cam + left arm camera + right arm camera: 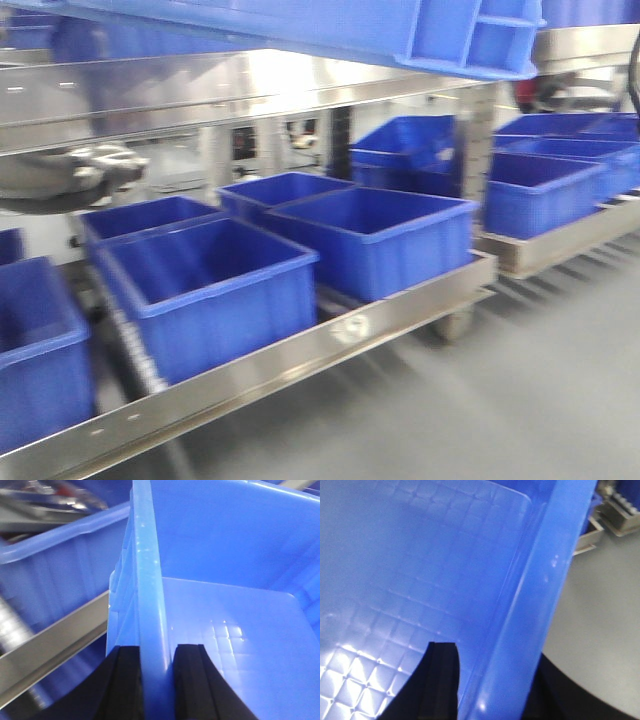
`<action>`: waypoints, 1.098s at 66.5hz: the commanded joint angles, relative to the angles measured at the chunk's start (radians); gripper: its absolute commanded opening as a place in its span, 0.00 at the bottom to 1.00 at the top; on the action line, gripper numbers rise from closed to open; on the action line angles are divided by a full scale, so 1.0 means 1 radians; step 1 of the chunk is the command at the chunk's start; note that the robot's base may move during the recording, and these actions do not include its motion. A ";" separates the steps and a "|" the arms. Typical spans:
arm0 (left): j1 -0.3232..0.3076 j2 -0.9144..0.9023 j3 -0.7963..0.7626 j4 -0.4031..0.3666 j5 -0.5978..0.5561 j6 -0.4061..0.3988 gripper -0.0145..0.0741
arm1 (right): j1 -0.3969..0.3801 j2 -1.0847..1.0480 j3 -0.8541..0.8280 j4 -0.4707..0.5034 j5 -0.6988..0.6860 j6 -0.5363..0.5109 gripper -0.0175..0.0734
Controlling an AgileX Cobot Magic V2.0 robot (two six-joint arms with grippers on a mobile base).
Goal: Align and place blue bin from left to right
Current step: 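Hold the blue bin raised in both grippers while the base turns away, then carry the blue bin in both grippers across the floor past the person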
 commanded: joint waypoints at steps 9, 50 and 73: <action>-0.007 -0.028 -0.019 -0.038 -0.098 0.000 0.04 | -0.001 -0.008 -0.014 -0.005 -0.072 0.018 0.12; -0.007 -0.028 -0.019 -0.038 -0.098 0.000 0.04 | -0.001 -0.008 -0.014 -0.005 -0.072 0.018 0.12; -0.007 -0.028 -0.019 -0.038 -0.098 0.000 0.04 | -0.001 -0.008 -0.014 -0.005 -0.073 0.018 0.12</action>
